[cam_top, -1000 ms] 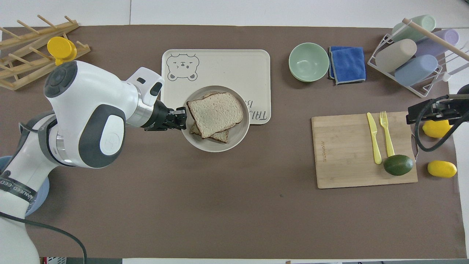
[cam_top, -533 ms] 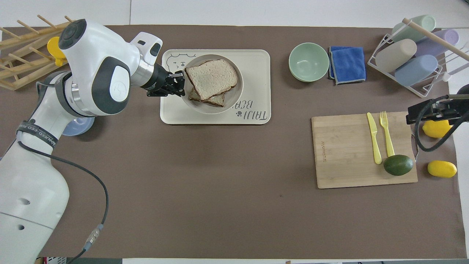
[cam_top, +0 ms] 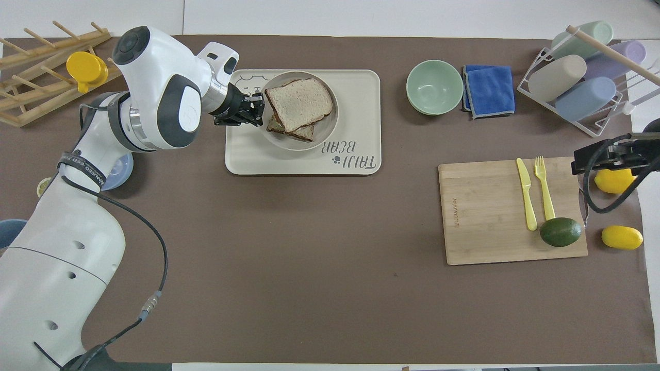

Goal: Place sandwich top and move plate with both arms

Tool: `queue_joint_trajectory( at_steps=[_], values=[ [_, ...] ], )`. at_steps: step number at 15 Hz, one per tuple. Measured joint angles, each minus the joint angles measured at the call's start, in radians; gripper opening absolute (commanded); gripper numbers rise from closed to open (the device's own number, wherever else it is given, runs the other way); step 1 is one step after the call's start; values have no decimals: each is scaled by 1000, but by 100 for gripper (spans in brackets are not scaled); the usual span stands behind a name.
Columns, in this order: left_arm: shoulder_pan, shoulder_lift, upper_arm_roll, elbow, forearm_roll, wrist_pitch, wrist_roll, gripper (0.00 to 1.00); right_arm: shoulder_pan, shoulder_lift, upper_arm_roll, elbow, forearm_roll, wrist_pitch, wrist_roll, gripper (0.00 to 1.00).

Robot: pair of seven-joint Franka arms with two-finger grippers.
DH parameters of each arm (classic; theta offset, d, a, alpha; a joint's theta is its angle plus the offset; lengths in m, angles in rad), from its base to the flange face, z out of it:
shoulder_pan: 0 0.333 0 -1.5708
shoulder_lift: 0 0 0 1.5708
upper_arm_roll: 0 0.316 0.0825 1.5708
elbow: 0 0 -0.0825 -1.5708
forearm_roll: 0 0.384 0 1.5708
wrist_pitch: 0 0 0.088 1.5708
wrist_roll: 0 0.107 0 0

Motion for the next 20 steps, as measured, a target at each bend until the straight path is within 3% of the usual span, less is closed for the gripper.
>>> queue_joint_trajectory(
  at_steps=[4,5,6,13,16,20],
  values=[
    [-1,-7,-1,-39,0,41,24,0,0,0,0,0,0,0,0,100],
    [-1,-9,-1,-44,0,43,29,59,0,0,0,0,0,0,0,100],
    [-1,-12,-1,-47,0,44,31,100,0,0,0,0,0,0,0,100],
    [11,-69,27,-32,0,44,37,100,0,0,0,0,0,0,0,100],
    [15,-171,124,-28,20,-5,40,100,0,0,0,0,0,0,0,100],
    [27,-334,182,-28,183,-190,47,100,0,0,0,0,0,0,0,100]
  ],
)
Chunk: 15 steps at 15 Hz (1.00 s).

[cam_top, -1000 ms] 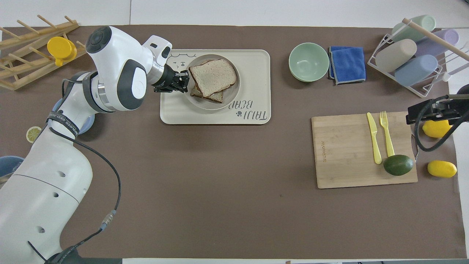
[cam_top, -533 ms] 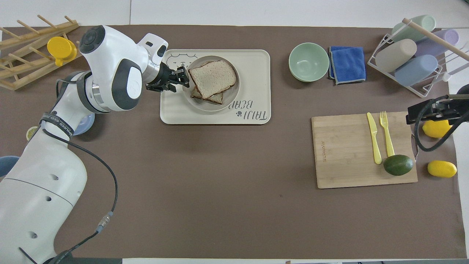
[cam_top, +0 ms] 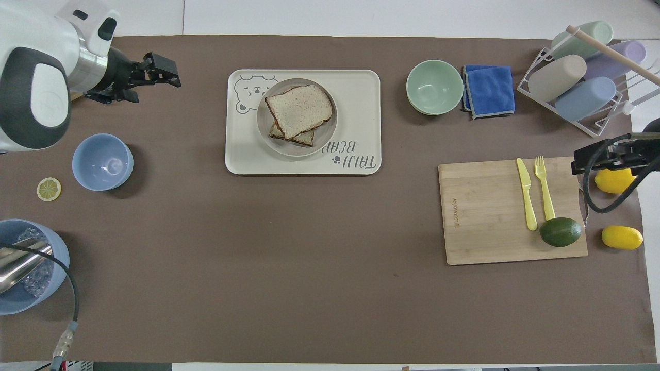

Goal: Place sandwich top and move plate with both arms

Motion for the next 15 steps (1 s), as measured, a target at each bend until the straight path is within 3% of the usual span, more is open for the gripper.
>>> queue_joint_trajectory(
  at_steps=[7,11,15],
  values=[
    [2,-224,12,-44,109,-320,0,100,0,0,0,0,0,0,0,100],
    [3,-358,-1,-212,141,-350,0,100,0,0,0,0,0,0,0,100],
    [61,-391,-78,-281,142,-349,4,100,0,0,0,0,0,0,0,100]
  ],
)
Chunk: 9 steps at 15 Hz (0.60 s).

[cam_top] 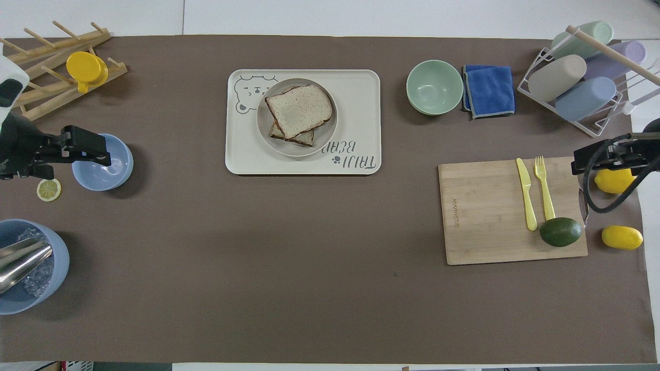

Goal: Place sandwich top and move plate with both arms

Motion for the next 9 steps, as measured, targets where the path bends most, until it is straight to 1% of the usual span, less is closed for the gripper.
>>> queue_joint_trajectory(
  at_steps=[2,5,6,9],
  values=[
    [27,2,-26,-2,1,0,4,100,0,0,0,0,0,0,0,100],
    [135,4,-124,8,1,-7,19,100,0,0,0,0,0,0,0,100],
    [154,5,-142,14,1,-9,22,100,0,0,0,0,0,0,0,100],
    [160,7,-152,21,1,-13,27,100,0,0,0,0,0,0,0,100]
  ],
)
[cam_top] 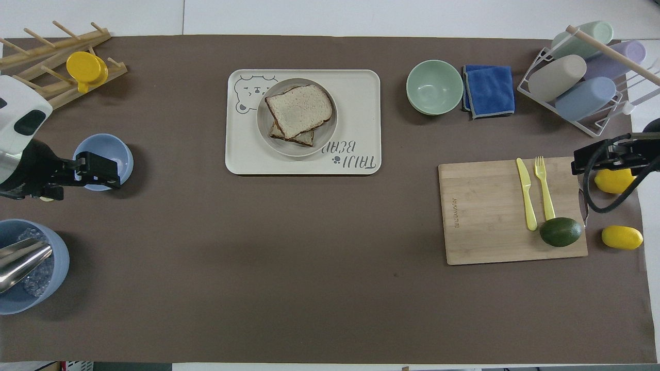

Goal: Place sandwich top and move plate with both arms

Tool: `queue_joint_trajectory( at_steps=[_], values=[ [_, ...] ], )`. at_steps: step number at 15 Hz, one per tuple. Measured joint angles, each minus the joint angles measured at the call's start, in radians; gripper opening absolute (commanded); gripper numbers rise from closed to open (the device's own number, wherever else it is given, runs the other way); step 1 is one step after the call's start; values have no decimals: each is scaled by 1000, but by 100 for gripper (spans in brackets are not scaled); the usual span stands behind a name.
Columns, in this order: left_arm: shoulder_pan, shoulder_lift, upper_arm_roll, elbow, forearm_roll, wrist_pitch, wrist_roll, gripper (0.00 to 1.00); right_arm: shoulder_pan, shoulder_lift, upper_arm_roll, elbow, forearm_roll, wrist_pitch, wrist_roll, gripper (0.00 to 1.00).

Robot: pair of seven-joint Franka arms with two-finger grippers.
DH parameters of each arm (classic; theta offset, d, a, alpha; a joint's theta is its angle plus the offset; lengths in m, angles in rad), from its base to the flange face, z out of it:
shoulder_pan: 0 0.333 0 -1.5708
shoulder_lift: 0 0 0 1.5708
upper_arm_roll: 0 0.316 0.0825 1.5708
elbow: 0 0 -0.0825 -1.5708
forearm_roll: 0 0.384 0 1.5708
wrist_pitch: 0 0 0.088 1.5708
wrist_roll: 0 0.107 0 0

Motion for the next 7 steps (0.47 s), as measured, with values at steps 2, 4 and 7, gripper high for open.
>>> queue_joint_trajectory(
  at_steps=[2,4,7],
  values=[
    [0,2,-1,0,0,-5,4,100,0,0,0,0,0,0,0,100],
    [0,3,-1,0,0,-8,7,100,0,0,0,0,0,0,0,100],
    [0,4,-1,0,0,-10,8,100,0,0,0,0,0,0,0,100]
  ],
)
